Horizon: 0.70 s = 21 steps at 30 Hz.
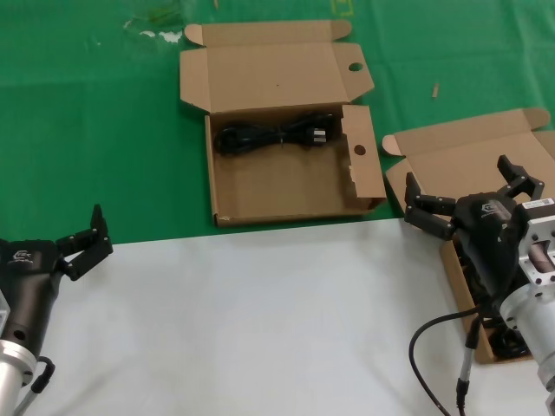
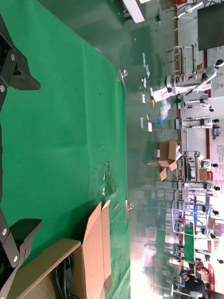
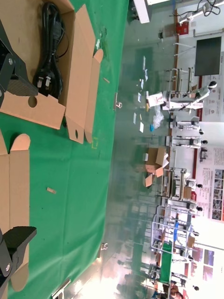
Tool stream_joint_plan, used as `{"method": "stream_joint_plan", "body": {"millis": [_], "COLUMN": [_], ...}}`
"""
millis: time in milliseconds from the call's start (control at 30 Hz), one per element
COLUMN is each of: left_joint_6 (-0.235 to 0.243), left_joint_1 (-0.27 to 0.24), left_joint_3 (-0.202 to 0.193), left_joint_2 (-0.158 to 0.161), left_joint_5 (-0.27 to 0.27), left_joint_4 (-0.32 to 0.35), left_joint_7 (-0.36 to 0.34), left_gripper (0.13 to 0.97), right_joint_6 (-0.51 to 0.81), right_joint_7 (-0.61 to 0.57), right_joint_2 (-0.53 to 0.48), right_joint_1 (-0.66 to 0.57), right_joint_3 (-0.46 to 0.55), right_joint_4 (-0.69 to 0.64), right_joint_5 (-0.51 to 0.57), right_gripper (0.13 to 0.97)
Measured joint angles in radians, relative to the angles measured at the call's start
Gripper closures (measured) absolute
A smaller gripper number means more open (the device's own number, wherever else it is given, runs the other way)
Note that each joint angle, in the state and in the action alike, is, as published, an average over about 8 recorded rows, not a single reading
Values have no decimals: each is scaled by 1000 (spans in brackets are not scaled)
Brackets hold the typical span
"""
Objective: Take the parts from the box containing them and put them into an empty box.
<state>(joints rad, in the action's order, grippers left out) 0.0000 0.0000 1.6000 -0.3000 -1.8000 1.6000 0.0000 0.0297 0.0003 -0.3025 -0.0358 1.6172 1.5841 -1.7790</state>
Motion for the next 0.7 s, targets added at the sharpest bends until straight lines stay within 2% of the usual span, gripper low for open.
{"method": "stream_joint_plan", "body": {"millis": [700], "left_joint_6": [0], "left_joint_1": [0], "left_joint_3": [0], "left_joint_2": [0], "left_joint_5": [0], "left_joint_4": [0], "left_joint_7": [0], "left_gripper": [132], "right_joint_6": [0], "right_joint_7": [0], "right_joint_2": [0], "right_joint_1": [0], "right_joint_3": [0], "right_joint_4": [0], "right_joint_5": [0], "right_gripper": [129]}}
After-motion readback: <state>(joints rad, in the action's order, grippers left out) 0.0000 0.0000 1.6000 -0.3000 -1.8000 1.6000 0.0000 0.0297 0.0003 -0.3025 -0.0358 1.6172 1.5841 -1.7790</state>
